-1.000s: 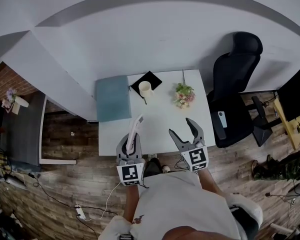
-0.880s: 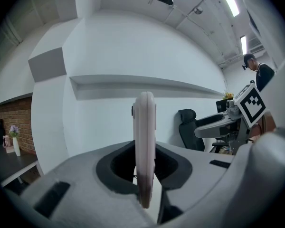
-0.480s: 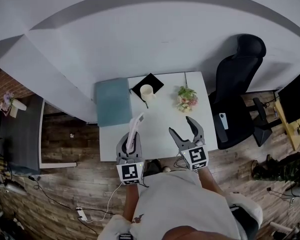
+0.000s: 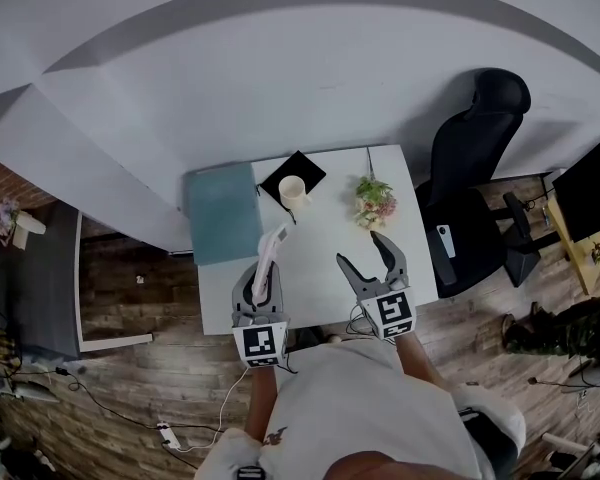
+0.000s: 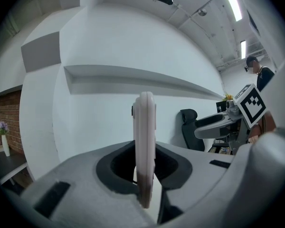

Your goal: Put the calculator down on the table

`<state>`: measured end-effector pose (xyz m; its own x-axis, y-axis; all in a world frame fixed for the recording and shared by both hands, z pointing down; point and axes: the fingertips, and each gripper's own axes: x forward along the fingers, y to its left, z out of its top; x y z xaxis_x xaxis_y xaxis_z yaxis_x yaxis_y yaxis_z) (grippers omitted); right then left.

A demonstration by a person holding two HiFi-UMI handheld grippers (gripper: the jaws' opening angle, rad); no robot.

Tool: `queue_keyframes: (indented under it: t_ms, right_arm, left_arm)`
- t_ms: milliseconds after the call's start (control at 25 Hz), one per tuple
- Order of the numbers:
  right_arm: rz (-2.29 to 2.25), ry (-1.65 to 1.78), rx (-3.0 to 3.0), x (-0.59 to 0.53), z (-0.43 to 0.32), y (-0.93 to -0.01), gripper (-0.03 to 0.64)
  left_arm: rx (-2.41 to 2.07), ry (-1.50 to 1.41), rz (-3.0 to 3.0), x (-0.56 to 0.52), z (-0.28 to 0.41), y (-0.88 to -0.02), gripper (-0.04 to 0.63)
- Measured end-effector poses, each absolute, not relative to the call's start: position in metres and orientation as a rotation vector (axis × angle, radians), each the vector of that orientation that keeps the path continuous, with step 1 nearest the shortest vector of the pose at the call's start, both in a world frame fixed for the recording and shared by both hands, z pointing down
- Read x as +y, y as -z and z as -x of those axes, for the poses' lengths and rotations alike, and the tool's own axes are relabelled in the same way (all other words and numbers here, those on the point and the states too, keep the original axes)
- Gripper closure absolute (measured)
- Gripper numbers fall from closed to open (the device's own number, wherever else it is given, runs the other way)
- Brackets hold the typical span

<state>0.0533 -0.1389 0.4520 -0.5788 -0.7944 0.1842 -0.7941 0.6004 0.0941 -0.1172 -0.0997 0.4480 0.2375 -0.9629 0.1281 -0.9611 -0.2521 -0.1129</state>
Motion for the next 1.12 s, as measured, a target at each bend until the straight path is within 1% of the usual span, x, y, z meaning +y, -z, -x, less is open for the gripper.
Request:
queue_keyframes:
  t_ms: [920,1120]
  right_arm:
    - [-1.414,0.0,-2.516,-0.202,-0.009,-0.455,0.287]
    - [-1.43,-0.025,-2.482,-0.21,-0.009,-0.462,0.287]
  left_arm:
    - [1.763,0.249,2.6,-0.177,0.154,-0.459,0.534]
    - [1.745,0.265,2.638,-0.191,0.156,-0.467,0.534]
